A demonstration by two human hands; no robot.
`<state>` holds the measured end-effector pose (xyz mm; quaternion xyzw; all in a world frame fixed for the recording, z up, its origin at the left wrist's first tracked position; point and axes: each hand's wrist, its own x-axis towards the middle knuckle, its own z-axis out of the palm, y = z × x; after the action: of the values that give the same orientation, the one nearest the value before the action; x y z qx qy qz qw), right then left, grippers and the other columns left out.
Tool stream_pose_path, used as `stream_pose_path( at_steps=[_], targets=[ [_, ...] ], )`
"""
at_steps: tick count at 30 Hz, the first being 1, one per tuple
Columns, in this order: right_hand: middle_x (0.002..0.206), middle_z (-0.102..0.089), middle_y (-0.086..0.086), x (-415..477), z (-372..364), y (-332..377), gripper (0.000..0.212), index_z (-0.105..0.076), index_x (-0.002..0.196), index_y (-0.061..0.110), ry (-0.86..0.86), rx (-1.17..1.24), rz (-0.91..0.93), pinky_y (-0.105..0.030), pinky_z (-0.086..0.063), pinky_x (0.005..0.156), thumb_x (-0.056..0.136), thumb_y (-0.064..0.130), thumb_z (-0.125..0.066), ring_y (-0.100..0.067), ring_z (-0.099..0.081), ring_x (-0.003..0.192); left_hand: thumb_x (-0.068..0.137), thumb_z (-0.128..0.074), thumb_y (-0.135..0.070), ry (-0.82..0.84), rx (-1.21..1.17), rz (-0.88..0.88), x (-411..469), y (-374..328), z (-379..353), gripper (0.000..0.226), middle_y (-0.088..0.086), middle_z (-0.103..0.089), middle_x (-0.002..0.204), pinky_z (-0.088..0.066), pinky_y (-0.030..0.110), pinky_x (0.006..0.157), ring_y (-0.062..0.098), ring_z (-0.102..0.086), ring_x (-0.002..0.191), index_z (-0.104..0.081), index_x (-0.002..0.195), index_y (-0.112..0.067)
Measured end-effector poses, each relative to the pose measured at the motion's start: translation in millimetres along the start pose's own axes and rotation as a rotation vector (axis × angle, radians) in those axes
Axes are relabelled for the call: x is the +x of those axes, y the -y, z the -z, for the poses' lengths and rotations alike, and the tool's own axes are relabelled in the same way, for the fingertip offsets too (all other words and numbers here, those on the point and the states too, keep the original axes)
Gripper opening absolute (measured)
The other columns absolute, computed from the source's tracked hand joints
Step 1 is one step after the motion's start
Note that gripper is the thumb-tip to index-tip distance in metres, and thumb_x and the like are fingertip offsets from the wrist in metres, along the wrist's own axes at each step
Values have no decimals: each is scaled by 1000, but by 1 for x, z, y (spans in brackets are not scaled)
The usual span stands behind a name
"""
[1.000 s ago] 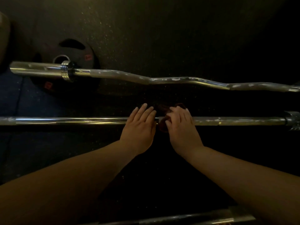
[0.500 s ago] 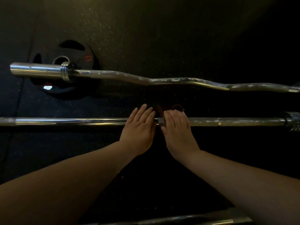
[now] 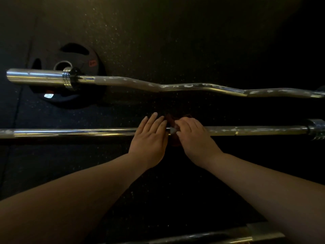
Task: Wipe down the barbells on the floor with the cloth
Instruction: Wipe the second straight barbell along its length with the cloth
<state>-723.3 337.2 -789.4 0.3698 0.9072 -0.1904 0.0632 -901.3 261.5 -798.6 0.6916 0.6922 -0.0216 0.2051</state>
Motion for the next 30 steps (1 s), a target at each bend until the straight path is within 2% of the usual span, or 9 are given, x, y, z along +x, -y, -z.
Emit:
stream_pose_path(
  at_steps=[3, 7, 11, 13, 19, 21, 23, 25, 30],
  targets=[
    [140, -51, -10, -17, 0, -20, 43, -49, 141, 8, -94, 21, -115, -42, -30, 119, 107, 26, -30, -28, -45, 133, 108, -8, -43, -13, -17, 2, 1, 0, -1, 57, -2, -6, 169, 14, 39, 123, 13, 18, 152, -14, 160, -20],
    [137, -51, -11, -8, -8, 6, 40, -50, 137, 7, -193, 73, -315, -46, -19, 125, 102, 17, -34, -28, -42, 134, 107, -4, -42, 9, 35, 69, 3, -8, -3, 60, 4, 1, 169, 18, 43, 122, 20, 24, 151, -8, 160, -15],
    [144, -50, -13, 0, -9, 9, 47, -46, 145, 6, -83, -21, -15, -45, -25, 124, 104, 23, -29, -30, -43, 138, 104, -1, -43, 56, 104, 36, 3, -15, 1, 63, 6, 12, 167, 18, 45, 122, 23, 27, 149, 1, 159, -12],
    [140, -55, -11, -8, -5, -16, 43, -50, 142, 7, -83, -79, 0, -42, -30, 120, 104, 23, -37, -28, -48, 134, 106, -3, -42, 40, 53, 27, 3, -11, 2, 60, 4, 7, 169, 18, 42, 122, 19, 25, 150, -2, 159, -15],
    [132, -53, -12, -21, -7, -27, 37, -52, 132, 5, -254, 76, -425, -48, -20, 125, 102, 18, -34, -31, -46, 129, 107, -3, -42, 21, 27, 11, 9, -12, -1, 58, 2, 3, 169, 19, 40, 121, 17, 23, 151, -5, 160, -16],
    [131, -55, -10, -11, -10, -7, 36, -54, 132, 7, -221, 47, -348, -49, -25, 122, 100, 16, -41, -29, -47, 128, 107, -4, -43, 32, 25, 13, 13, -18, -3, 59, 2, 3, 169, 20, 41, 121, 18, 23, 151, -6, 160, -16],
    [135, -54, -12, -11, -11, -5, 40, -52, 138, 6, -145, 32, -138, -49, -28, 122, 103, 19, -37, -30, -47, 132, 106, -6, -43, 41, 24, -1, 16, -20, -3, 59, 1, 1, 169, 19, 41, 121, 17, 22, 150, -7, 160, -17],
    [138, -53, -11, -20, -3, -28, 44, -50, 141, 7, -93, 4, -53, -46, -29, 121, 105, 23, -32, -30, -46, 133, 107, -8, -42, 34, 2, -27, 16, -17, -3, 57, 0, -1, 169, 19, 40, 121, 15, 20, 151, -9, 160, -19],
    [134, -49, -10, -43, 4, -58, 40, -50, 135, 7, -240, 109, -388, -45, -10, 127, 105, 20, -26, -30, -42, 132, 109, -8, -40, 33, -25, -31, 17, -15, -2, 55, 1, -3, 169, 13, 42, 124, 16, 17, 153, -12, 160, -19]
  ],
)
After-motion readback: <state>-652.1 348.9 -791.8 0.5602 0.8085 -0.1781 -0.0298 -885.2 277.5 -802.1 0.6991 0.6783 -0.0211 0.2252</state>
